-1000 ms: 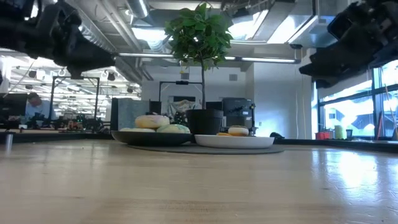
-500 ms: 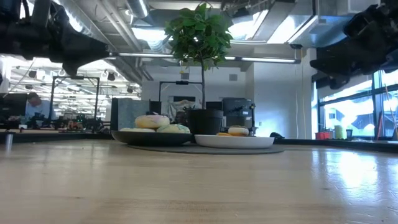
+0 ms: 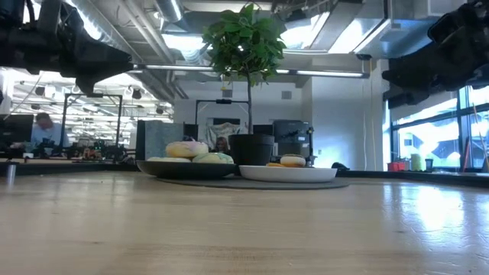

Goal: Pick & Place donuts
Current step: Return to Home Position

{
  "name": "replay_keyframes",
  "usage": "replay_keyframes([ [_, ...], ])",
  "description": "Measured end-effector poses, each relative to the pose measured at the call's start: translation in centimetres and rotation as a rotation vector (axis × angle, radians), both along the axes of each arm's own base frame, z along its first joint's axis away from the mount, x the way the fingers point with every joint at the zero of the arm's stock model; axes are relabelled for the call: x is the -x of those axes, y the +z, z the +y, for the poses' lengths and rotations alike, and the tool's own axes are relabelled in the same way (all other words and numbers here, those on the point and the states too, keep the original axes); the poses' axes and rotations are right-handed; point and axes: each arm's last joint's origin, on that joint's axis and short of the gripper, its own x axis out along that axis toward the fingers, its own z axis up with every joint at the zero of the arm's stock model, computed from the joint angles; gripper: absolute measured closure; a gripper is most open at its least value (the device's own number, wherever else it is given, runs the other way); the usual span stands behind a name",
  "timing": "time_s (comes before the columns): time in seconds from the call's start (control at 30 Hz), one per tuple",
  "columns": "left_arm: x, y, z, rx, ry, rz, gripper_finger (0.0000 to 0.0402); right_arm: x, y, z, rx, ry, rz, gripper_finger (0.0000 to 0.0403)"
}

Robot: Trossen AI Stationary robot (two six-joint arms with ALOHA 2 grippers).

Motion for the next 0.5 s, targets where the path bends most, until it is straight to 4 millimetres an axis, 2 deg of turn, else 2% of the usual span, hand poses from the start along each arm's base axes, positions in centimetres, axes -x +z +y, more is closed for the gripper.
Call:
replay_keyframes([
  [0.17,0.0,-0.2,0.1,0.007,0.053,0.015,0.0277,0.1,-0.2,-0.6,0.032,-0.098,0.024,0.0214],
  [0.33,0.1,-0.2,0.2,0.01,0.091,0.015,0.0278,0.5,0.4,-0.8,0.056,-0.058,-0.055,0.0214],
  [0.5,0.1,-0.2,0.2,0.009,0.091,0.016,0.0281,1.3,0.6,-1.3,0.082,-0.109,-0.088,0.0214],
])
